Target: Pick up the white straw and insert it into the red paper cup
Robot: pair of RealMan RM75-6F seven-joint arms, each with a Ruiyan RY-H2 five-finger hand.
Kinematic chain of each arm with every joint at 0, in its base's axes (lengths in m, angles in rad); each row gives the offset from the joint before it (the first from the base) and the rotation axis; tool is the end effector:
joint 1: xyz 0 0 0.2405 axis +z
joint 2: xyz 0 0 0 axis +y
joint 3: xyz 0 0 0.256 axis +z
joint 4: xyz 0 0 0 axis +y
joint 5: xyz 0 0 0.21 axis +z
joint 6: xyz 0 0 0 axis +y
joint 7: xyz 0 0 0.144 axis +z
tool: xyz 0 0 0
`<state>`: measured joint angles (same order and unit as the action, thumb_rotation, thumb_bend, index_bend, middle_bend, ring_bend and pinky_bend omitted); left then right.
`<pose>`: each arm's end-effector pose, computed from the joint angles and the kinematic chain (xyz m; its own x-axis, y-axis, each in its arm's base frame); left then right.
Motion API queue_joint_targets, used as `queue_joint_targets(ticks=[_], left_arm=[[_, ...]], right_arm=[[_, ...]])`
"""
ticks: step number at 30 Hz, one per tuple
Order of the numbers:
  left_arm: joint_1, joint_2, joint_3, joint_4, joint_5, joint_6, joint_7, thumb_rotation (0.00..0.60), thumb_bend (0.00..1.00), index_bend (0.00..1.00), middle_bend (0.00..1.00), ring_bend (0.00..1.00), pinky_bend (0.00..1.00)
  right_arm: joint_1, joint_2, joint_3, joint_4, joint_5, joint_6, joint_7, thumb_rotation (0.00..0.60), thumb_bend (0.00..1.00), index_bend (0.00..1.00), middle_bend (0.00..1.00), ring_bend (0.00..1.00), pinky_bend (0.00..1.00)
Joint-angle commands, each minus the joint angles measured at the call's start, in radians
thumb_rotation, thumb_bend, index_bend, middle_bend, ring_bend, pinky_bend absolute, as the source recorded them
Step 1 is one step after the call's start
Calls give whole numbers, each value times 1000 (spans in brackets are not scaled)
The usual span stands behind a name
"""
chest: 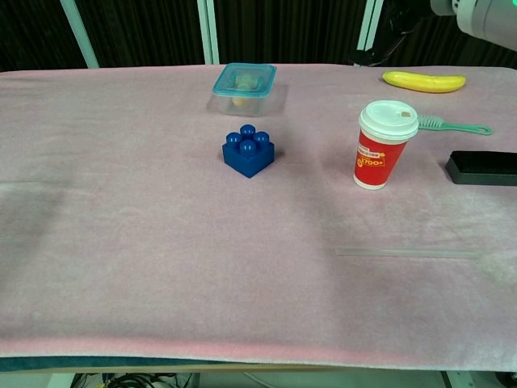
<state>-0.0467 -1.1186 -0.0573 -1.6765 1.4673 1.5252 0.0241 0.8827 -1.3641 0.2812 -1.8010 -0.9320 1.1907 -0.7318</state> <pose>-0.3065 0.1698 0.1614 0.3569 -0.0259 0.9338 0.9332 0.0539 -0.3552 -0.0620 -0.3578 0.0675 0.5421 0.0524 0.8387 -0.7679 -0.3744 0.5197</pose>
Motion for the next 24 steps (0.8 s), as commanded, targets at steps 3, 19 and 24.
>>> queue_joint_targets(ticks=[3, 19, 24], left_arm=[[1, 3, 0, -2, -1, 1, -6, 600, 581, 190, 91, 23, 0], [-2, -3, -1, -5, -10, -9, 11, 600, 580, 190, 91, 23, 0], [-2, -1, -2, -7, -14, -11, 12, 600, 581, 190, 91, 23, 0]], right_arm=[[-29, 46, -34, -15, -33, 28, -22, 600, 283, 0, 0, 0, 155], [-281, 278, -185, -208, -141, 149, 139, 600, 266, 77, 0, 0, 154], [-364, 267, -243, -202, -159, 185, 195, 600, 256, 125, 0, 0, 154]])
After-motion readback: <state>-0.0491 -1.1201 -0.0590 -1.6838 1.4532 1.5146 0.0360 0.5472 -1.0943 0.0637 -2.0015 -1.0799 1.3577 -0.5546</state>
